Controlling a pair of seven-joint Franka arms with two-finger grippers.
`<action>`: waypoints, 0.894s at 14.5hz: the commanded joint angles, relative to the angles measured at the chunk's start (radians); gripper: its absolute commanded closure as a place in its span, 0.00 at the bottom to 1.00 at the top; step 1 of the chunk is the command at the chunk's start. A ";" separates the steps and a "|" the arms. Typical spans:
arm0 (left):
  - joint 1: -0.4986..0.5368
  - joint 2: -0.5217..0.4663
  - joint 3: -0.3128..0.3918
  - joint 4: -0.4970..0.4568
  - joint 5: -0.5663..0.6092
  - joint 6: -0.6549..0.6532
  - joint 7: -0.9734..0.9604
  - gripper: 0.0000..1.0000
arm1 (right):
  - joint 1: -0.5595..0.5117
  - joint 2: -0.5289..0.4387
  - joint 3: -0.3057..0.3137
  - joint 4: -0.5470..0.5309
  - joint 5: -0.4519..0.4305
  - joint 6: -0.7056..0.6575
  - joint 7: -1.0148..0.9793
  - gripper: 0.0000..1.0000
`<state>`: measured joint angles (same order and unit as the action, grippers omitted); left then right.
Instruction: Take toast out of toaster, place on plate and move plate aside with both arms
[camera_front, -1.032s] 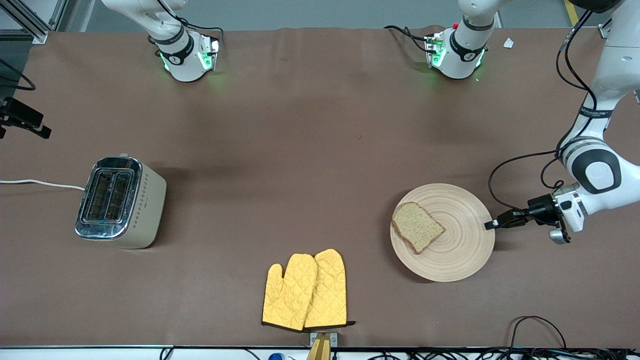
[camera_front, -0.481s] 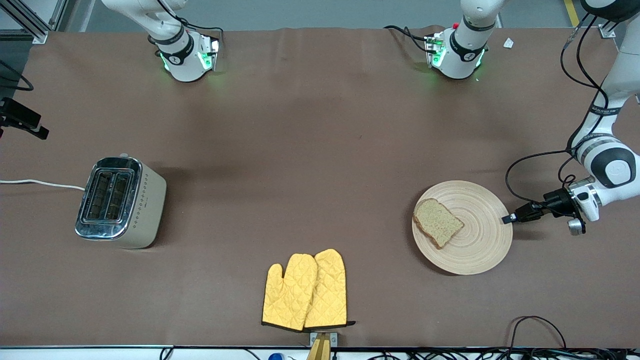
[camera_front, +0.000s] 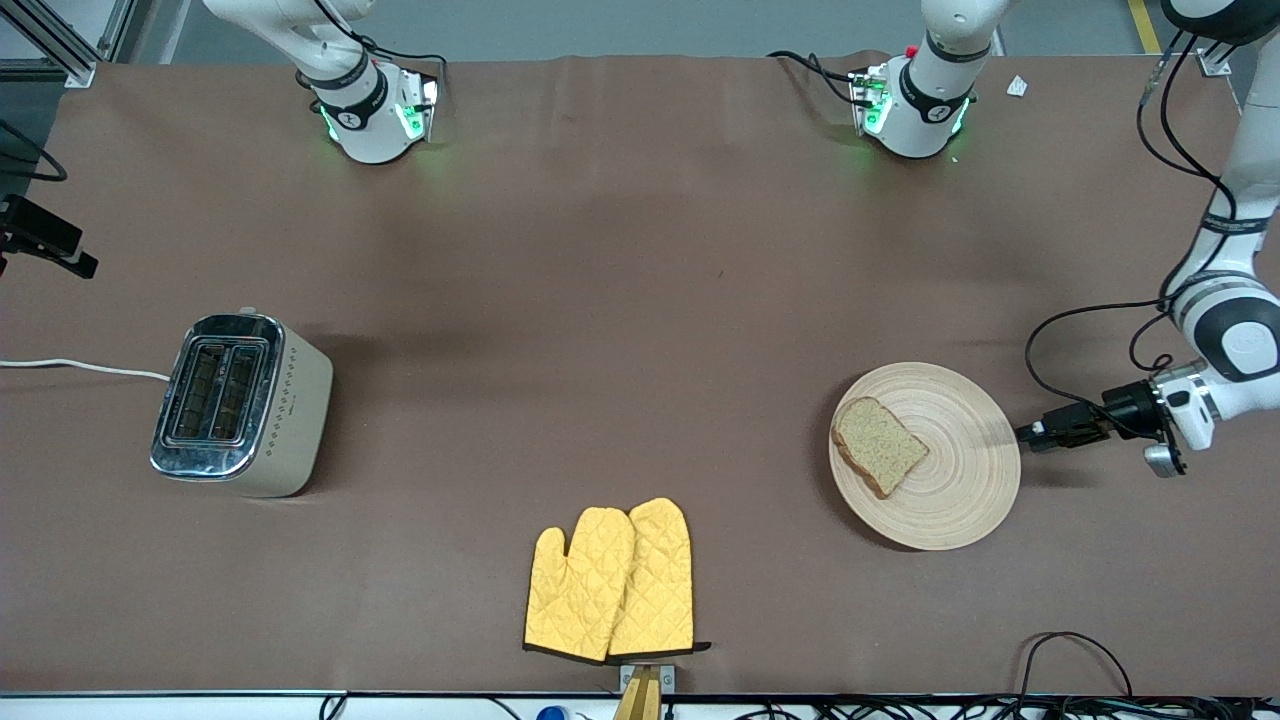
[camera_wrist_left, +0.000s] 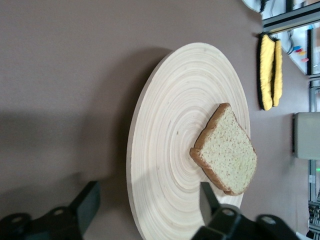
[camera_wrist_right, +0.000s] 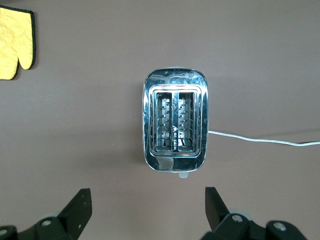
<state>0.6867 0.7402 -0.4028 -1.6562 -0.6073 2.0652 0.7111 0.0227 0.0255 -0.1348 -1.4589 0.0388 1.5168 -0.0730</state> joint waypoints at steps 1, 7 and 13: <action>-0.045 -0.039 -0.017 0.107 0.168 -0.094 -0.215 0.00 | -0.006 0.002 0.003 0.011 -0.010 -0.010 -0.001 0.00; -0.082 -0.232 -0.146 0.110 0.469 -0.172 -0.522 0.00 | -0.017 0.001 0.001 0.011 -0.011 -0.013 -0.001 0.00; -0.082 -0.401 -0.318 0.137 0.672 -0.351 -0.784 0.00 | -0.018 -0.001 0.003 0.005 -0.017 -0.010 0.010 0.00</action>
<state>0.5947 0.3914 -0.6994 -1.5187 0.0377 1.7672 -0.0369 0.0156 0.0254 -0.1371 -1.4577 0.0382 1.5128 -0.0729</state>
